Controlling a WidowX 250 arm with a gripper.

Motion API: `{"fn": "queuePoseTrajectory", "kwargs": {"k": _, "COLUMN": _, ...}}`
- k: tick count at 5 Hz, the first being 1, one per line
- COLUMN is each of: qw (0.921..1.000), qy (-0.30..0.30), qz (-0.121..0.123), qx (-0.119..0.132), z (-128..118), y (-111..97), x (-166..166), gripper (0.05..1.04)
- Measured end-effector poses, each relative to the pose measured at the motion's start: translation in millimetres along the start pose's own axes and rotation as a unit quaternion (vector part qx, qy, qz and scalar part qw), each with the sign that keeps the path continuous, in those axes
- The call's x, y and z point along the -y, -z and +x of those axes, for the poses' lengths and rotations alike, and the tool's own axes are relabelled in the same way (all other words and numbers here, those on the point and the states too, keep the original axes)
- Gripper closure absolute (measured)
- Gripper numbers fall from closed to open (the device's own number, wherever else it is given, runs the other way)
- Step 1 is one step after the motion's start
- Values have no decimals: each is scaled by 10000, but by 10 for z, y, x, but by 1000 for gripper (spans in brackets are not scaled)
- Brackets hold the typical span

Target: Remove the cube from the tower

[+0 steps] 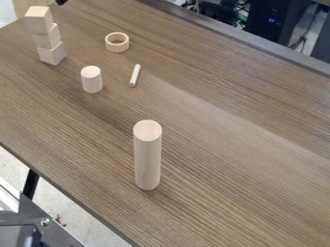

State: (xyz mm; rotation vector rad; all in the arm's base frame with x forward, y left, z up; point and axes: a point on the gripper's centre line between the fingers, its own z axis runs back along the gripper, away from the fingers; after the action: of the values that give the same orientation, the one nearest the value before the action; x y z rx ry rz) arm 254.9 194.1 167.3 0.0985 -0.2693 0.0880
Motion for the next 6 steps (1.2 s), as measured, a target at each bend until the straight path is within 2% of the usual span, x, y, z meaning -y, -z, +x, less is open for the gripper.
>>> {"fn": "queuePoseTrajectory", "kwargs": {"k": 1, "qw": 9998, "qy": -16, "qz": -104, "qx": -152, "z": -41, "y": 104, "x": 23, "gripper": 85}}
{"fn": "queuePoseTrajectory", "kwargs": {"k": 3, "qw": 9996, "qy": -291, "qz": 7, "qx": -41, "z": 69, "y": 172, "x": -75, "gripper": 85}}
{"fn": "queuePoseTrajectory", "kwargs": {"k": 4, "qw": 9976, "qy": -652, "qz": 231, "qx": -80, "z": 114, "y": 210, "x": -189, "gripper": 85}}
{"fn": "queuePoseTrajectory", "kwargs": {"k": 5, "qw": 9915, "qy": -1106, "qz": 621, "qx": -298, "z": 95, "y": 314, "x": -313, "gripper": 85}}
{"fn": "queuePoseTrajectory", "kwargs": {"k": 6, "qw": 9847, "qy": -1485, "qz": 841, "qx": -351, "z": 68, "y": 372, "x": -397, "gripper": 84}}
